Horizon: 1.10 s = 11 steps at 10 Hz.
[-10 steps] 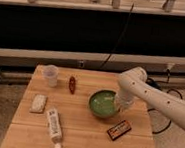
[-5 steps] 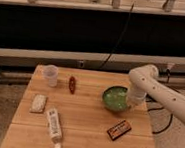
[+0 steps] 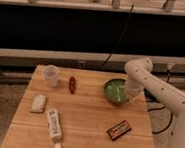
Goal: Drag the ceramic bowl in a circle
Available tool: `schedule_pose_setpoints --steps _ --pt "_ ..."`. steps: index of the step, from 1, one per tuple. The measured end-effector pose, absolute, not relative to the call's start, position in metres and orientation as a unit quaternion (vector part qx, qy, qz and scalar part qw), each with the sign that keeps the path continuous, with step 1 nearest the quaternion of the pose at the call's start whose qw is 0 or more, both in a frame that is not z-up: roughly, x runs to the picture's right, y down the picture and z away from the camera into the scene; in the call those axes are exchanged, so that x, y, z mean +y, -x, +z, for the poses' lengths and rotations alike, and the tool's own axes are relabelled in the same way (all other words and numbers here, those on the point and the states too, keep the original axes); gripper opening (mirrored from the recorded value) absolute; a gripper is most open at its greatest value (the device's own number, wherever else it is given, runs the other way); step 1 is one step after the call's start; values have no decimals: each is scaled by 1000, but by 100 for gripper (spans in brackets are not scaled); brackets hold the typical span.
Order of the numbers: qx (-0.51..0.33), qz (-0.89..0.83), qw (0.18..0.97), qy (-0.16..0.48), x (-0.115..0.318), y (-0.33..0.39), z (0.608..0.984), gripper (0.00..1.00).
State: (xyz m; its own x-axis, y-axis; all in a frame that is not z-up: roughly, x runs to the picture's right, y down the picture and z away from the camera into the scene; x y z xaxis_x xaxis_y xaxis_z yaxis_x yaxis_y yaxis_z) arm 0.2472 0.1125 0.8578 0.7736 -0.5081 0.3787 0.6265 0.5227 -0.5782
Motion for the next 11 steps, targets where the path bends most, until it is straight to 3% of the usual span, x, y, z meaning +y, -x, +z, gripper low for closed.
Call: schedule_pose_setpoints --steps 6,11 --pt "-120 -395 845 341 105 -155 858 0" --pt "-172 -463 803 334 144 -135 826 0"
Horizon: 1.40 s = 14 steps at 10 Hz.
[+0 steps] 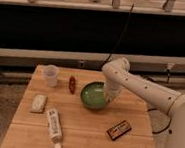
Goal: Drag the ceramic bowl in a circle
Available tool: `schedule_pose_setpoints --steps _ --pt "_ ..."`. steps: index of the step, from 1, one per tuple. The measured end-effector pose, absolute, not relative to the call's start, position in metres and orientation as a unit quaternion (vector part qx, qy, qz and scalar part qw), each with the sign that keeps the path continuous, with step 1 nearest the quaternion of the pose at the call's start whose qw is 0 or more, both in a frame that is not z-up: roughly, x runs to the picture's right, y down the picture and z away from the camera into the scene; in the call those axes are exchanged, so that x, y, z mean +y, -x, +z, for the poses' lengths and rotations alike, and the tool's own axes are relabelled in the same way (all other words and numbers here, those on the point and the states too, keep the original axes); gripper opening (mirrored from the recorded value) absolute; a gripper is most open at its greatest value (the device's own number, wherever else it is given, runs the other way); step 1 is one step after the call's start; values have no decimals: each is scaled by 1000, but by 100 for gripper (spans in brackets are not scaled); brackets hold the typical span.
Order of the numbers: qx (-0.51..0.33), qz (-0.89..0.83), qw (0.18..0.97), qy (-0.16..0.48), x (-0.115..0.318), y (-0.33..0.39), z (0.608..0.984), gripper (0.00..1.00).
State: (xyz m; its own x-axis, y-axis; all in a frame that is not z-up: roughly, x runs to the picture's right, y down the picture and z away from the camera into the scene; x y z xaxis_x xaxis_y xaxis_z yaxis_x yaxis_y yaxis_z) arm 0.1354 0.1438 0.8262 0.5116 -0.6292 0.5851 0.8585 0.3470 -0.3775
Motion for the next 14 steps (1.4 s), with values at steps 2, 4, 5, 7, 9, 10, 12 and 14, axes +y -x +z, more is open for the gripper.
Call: schedule_pose_setpoints --steps 2,4,5,7,9,10,12,14 --pt "-180 -477 791 337 154 -145 817 0" --pt "-180 -476 789 345 160 -170 808 0" --pt "-174 -470 792 349 160 -189 807 0" --pt "-157 -450 803 357 156 -226 806 0" --pt "-141 -434 811 367 147 -248 815 0" --pt "-135 -424 815 371 141 -252 822 0" --pt "-126 -413 821 374 131 -253 833 0" --pt "-120 -413 822 373 114 -240 850 0"
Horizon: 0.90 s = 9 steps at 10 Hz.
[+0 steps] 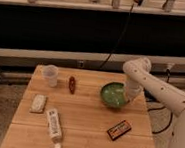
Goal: Drag the ceramic bowl in a circle
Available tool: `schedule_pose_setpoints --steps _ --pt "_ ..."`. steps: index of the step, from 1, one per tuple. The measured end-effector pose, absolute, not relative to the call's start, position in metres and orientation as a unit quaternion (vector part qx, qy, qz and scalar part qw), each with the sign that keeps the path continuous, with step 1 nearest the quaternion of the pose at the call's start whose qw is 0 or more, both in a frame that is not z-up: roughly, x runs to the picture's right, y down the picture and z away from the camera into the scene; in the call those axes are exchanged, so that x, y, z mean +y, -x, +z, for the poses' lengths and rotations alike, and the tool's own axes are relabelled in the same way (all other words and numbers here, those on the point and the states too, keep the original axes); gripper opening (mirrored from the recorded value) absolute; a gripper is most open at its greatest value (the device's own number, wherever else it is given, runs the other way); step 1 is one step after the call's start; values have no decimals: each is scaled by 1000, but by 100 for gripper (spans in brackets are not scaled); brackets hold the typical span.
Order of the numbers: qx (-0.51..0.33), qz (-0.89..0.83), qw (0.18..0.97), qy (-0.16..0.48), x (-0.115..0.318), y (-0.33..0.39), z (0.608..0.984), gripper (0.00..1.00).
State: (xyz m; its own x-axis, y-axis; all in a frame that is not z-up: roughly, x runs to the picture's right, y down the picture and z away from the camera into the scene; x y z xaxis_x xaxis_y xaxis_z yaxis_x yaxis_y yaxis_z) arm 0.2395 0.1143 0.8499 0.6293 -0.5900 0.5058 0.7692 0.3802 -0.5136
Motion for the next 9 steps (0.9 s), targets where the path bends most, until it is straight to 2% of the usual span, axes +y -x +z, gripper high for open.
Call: schedule_pose_setpoints --steps 5,9 --pt "-134 -429 819 356 100 -196 858 0" --pt "-146 -461 800 355 118 -165 855 0"
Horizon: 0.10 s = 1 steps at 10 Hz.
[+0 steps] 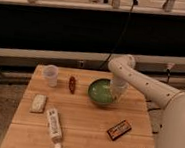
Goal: Drag the ceramic bowl in a circle
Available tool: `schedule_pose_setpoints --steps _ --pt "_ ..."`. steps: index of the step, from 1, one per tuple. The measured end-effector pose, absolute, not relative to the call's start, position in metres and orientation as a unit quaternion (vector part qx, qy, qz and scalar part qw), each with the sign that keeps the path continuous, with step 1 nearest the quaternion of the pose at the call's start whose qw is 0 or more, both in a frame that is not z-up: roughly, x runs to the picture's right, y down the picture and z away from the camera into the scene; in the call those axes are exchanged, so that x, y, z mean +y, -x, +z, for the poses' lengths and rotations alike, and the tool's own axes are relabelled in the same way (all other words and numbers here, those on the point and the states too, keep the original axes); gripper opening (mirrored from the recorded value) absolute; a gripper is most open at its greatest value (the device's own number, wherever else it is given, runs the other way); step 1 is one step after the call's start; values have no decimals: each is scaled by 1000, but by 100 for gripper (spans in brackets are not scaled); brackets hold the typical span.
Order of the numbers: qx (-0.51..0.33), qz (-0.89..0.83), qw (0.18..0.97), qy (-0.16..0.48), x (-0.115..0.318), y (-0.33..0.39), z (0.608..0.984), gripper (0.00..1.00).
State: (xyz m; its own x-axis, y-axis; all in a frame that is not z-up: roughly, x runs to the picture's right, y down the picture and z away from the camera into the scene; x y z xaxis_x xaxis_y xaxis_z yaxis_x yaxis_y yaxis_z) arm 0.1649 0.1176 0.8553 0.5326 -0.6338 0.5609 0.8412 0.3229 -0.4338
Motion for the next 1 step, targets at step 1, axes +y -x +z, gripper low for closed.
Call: schedule_pose_setpoints --steps 1 --pt "-148 -469 796 354 119 -156 855 0"
